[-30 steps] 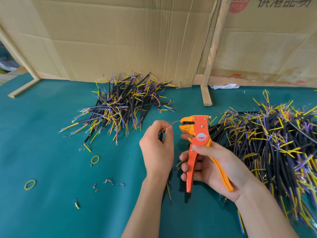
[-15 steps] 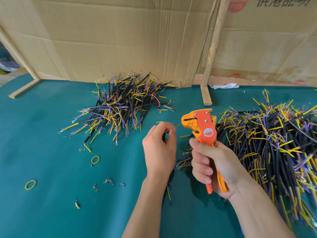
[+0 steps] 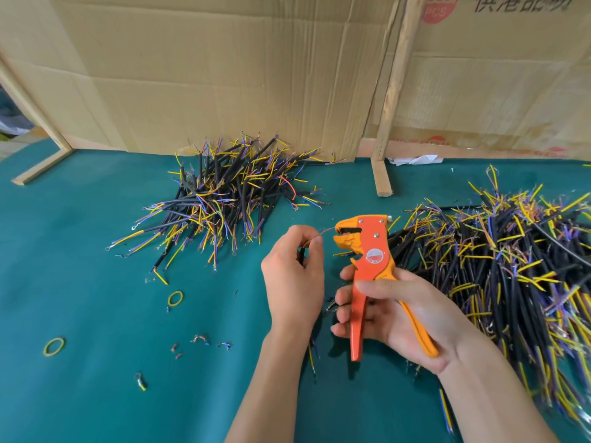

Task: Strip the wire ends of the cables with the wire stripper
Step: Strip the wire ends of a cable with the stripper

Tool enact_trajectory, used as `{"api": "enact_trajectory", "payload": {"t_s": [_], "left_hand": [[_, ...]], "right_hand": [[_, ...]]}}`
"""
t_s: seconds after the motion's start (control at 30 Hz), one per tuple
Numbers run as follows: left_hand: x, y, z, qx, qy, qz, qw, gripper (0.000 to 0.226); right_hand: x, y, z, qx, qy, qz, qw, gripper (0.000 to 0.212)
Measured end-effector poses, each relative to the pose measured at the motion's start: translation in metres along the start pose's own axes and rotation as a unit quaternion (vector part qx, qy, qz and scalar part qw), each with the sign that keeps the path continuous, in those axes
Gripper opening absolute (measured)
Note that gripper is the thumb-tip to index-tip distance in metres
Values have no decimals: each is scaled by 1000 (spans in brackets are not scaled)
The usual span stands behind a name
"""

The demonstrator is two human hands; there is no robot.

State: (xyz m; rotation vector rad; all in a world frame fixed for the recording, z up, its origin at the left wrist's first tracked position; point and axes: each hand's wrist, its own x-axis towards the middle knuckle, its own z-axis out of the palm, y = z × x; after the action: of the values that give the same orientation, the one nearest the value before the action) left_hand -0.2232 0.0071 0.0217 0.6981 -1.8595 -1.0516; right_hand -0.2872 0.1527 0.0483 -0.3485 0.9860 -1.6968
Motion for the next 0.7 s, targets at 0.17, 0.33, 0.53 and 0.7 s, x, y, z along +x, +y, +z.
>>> {"api": "enact_trajectory", "payload": {"t_s": [0.17, 0.33, 0.53, 0.7], "left_hand": [[0, -2, 1, 0, -6, 12, 1000, 15], [0, -3, 1, -3, -7, 24, 1000, 15], [-1, -3, 1, -5, -10, 32, 999, 15], [-1, 0, 0, -27, -4, 4, 1000, 9]], "right_hand": [[1, 1, 3, -18, -16, -19, 1000, 40], [4, 2, 7, -22, -7, -19, 1000, 35], [6, 5, 15, -28, 34, -23, 999, 23], [10, 11, 25, -41, 52, -41, 997, 34]]}}
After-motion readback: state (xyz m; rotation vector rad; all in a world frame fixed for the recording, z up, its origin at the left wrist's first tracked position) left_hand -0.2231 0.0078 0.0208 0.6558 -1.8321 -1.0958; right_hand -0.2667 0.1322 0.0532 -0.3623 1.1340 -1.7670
